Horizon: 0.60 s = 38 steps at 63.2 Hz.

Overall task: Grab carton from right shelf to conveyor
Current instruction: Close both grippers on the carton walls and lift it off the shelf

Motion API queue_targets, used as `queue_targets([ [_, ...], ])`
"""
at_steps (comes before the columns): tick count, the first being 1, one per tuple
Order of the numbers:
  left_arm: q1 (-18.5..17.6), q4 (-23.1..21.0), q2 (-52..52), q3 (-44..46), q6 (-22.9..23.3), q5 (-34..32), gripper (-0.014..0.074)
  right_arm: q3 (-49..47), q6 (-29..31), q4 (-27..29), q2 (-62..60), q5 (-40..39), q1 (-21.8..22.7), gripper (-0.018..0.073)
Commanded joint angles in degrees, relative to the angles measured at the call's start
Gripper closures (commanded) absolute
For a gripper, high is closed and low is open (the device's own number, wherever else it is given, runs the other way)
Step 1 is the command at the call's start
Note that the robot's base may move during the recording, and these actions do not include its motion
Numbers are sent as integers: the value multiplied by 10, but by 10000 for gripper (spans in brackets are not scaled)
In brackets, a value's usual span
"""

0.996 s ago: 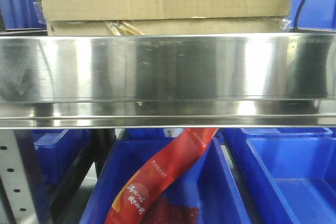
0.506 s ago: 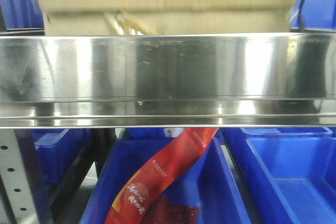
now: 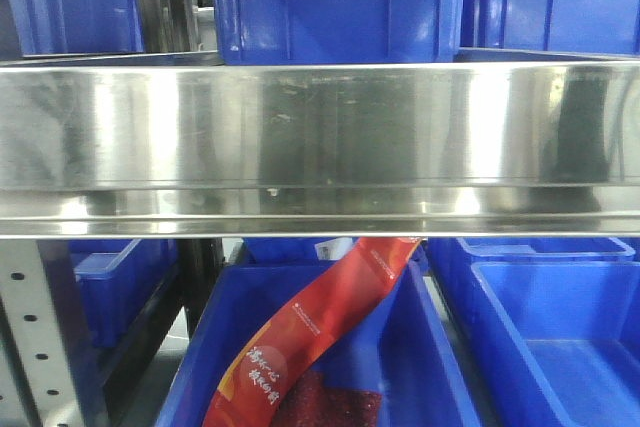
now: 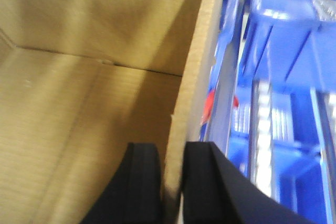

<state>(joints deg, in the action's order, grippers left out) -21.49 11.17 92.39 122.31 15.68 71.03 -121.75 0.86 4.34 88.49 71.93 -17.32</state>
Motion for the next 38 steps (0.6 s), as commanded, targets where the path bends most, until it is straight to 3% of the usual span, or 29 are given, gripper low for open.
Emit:
queue_targets([
  [1,-12,9,-40,-48,-6,-11,615,39,6,0,-39,-20,-6,625],
  [22,-49,9,-139,-212,-2,-11,615,234,6,3,-162,-20,-47,625],
  [38,-51,10,-167,-220,-2,-11,615,253,6,5,-191,-20,-49,625],
])
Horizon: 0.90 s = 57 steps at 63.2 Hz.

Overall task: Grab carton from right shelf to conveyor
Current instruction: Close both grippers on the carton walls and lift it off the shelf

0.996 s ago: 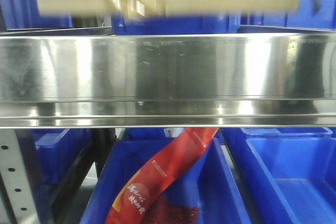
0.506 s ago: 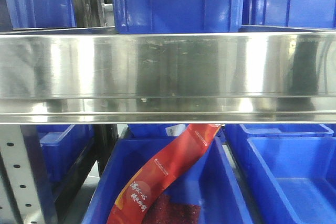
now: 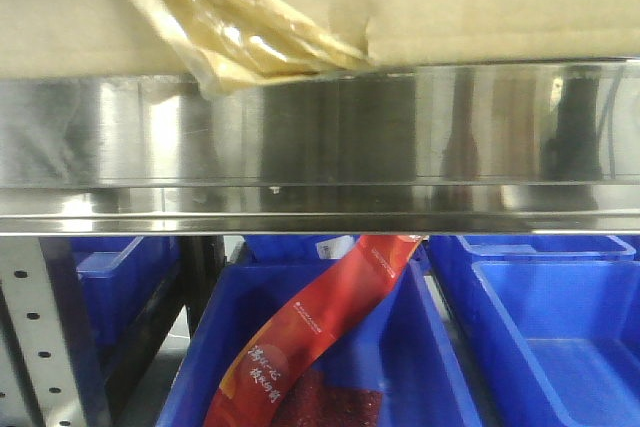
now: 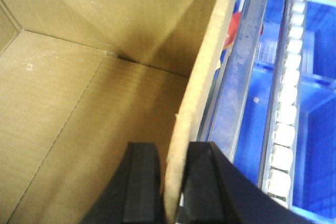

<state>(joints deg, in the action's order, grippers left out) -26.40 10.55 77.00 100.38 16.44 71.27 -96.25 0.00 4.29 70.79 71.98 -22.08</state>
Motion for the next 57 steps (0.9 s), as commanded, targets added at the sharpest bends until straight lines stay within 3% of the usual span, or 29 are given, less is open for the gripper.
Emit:
queue_targets([
  [1,-2,16,-14,0,-9,-13,615,-2,15,6,-14,-20,-1,625],
  [57,-2,16,-14,0,-9,-13,615,-2,15,7,-14,-22,-1,625],
])
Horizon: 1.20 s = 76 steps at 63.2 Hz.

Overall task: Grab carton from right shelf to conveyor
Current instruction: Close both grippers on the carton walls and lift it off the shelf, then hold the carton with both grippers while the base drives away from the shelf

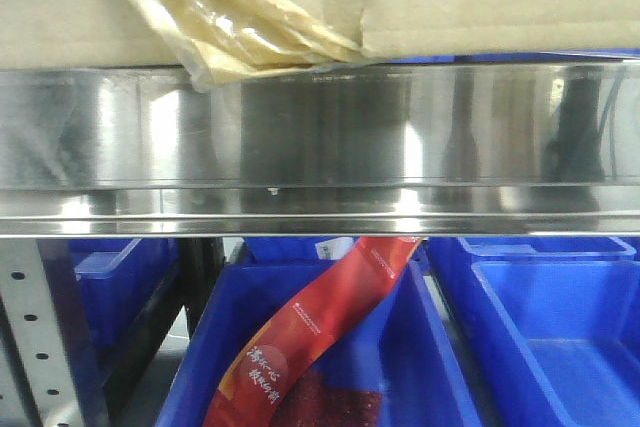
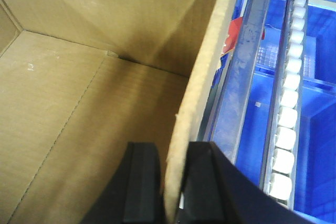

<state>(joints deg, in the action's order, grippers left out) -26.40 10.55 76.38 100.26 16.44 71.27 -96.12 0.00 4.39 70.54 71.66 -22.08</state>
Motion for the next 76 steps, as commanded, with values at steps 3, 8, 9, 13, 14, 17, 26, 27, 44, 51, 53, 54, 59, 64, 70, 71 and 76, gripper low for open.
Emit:
queue_targets([
  [3,-2,16,-8,1,-9,-13,615,-3,15,6,-11,-19,-1,625],
  [8,-2,16,-8,1,-9,-13,615,-3,15,6,-11,-19,-1,625],
  [9,-2,16,-8,1,-9,-13,615,-3,15,6,-11,-19,-1,625],
  [13,-2,16,-8,1,-9,-13,615,-3,15,6,-11,-19,-1,625],
  [14,-2,16,-8,1,-9,-13,615,-3,15,6,-11,-19,-1,625],
  [17,-2,16,-8,1,-9,-13,615,-3,15,6,-11,-19,-1,625],
  [26,-2,16,-8,1,-9,-13,615,-3,15,6,-11,-19,-1,625],
  [27,-2,16,-8,1,-9,-13,615,-3,15,6,-11,-19,-1,625],
  [44,-2,16,-8,1,-9,-13,615,-3,15,6,-11,-19,-1,625],
  [51,-2,16,-7,1,-9,-13,615,-3,15,6,-11,-19,-1,625],
  [53,-2,16,-6,1,-9,-13,615,-3,15,6,-11,-19,-1,625],
  [54,-2,16,-6,1,-9,-13,615,-3,15,6,-11,-19,-1,625],
  [59,-2,16,-6,1,-9,-13,615,-3,15,6,-11,-19,-1,625],
  [64,-2,16,-6,1,-9,-13,615,-3,15,6,-11,-19,-1,625],
  [70,-2,16,-6,1,-9,-15,615,-3,15,6,-11,-19,-1,625],
  [71,-2,16,-6,1,-9,-16,615,-3,15,6,-11,-19,-1,625],
  [76,-2,16,-6,1,-9,-18,615,-3,15,6,-11,-19,-1,625],
])
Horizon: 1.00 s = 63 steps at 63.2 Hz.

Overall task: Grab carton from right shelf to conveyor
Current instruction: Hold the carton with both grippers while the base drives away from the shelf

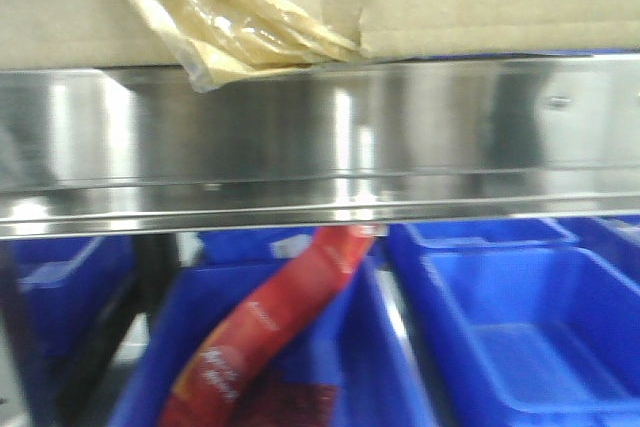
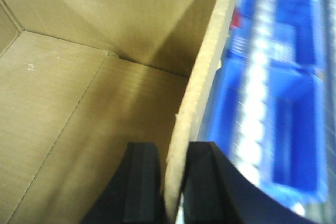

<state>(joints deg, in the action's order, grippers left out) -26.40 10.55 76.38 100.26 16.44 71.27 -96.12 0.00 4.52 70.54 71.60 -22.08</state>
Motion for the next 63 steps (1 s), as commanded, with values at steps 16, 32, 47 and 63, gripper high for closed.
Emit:
queue_targets([
  [16,-2,16,-6,1,-9,-18,615,-3,15,4,-11,-18,-1,625],
  [32,-2,16,-6,1,-9,-18,615,-3,15,4,-11,-18,-1,625],
  [47,-2,16,-6,1,-9,-18,615,-3,15,4,-11,-18,-1,625],
  [63,-2,16,-6,1,-9,-18,615,-3,15,4,-11,-18,-1,625],
])
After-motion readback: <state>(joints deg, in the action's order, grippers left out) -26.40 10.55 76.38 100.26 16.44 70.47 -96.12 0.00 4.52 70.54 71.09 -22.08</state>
